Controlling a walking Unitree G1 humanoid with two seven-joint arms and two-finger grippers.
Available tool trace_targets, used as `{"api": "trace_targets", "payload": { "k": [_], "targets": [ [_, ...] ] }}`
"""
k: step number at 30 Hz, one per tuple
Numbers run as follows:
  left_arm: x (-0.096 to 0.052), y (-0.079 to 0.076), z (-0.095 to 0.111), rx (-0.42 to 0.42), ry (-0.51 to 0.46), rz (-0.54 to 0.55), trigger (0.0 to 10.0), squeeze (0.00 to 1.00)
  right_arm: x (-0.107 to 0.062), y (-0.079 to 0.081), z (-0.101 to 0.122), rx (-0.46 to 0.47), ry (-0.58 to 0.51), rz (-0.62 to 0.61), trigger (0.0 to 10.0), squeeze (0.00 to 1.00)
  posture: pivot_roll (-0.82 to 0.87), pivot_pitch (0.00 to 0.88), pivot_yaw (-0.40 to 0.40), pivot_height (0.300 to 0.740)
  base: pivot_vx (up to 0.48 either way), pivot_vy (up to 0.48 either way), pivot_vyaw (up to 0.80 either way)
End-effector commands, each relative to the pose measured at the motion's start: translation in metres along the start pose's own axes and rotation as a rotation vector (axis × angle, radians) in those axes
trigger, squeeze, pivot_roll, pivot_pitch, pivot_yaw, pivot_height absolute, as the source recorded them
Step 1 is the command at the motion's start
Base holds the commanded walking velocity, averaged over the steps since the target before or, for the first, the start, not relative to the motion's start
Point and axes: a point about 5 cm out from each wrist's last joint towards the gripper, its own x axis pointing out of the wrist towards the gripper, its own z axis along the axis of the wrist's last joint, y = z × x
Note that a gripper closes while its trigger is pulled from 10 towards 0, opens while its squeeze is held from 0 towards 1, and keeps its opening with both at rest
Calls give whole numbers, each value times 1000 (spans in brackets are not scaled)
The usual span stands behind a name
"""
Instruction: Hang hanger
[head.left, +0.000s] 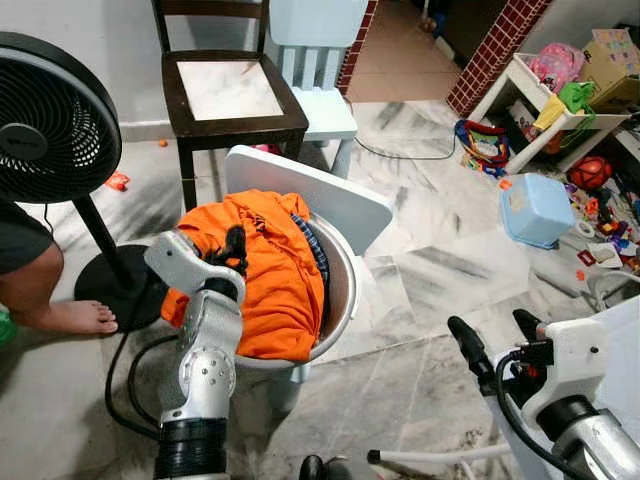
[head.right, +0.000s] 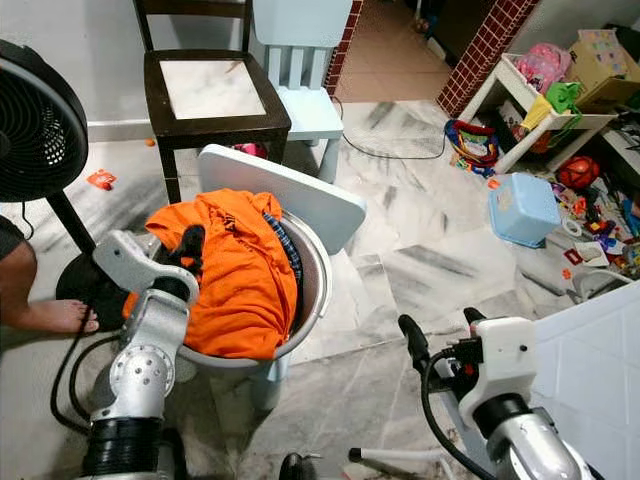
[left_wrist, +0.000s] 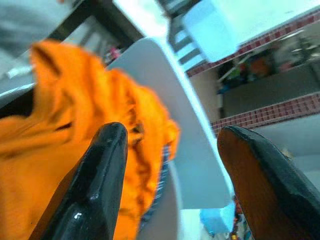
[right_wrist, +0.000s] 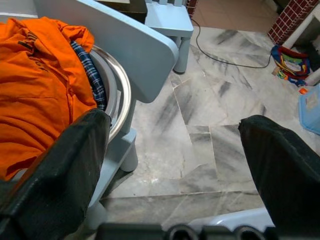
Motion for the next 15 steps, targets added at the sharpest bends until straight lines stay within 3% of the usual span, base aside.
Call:
{"api": "trace_targets", "payload": {
  "k": [1, 2, 5, 9, 12, 13, 15],
  "targets": [
    [-54, 25, -87, -223, 260, 155, 10000, 0, -1, -3, -4, -3, 21, -12, 10000, 0, -206, 226, -228, 740, 0, 0, 0],
    [-55, 26, -91, -302, 277, 166, 10000, 0, 0, -2, -5, -1, 20, -9, 10000, 0, -210, 226, -228, 740, 0, 0, 0],
    [-57, 27, -98, -349, 310, 188, 10000, 0, 1, -1, -4, 0, 16, -7, 10000, 0, -210, 226, -228, 740, 0, 0, 0],
    [-60, 23, -106, -234, 387, 159, 10000, 0, 1, -4, -3, -6, 13, -12, 10000, 0, -211, 220, -223, 740, 0, 0, 0],
    [-63, 13, -115, -112, 455, 61, 10000, 0, 1, -5, -4, -7, 12, -16, 10000, 0, -208, 219, -219, 740, 0, 0, 0],
    [-64, 4, -120, 1, 491, -25, 10000, 0, 2, -4, -5, -7, 12, -15, 10000, 0, -207, 219, -218, 740, 0, 0, 0],
    [-65, -5, -124, 74, 526, -111, 10000, 0, 4, -2, -5, -6, 10, -14, 10000, 0, -204, 216, -216, 740, 0, 0, 0]
  ]
}}
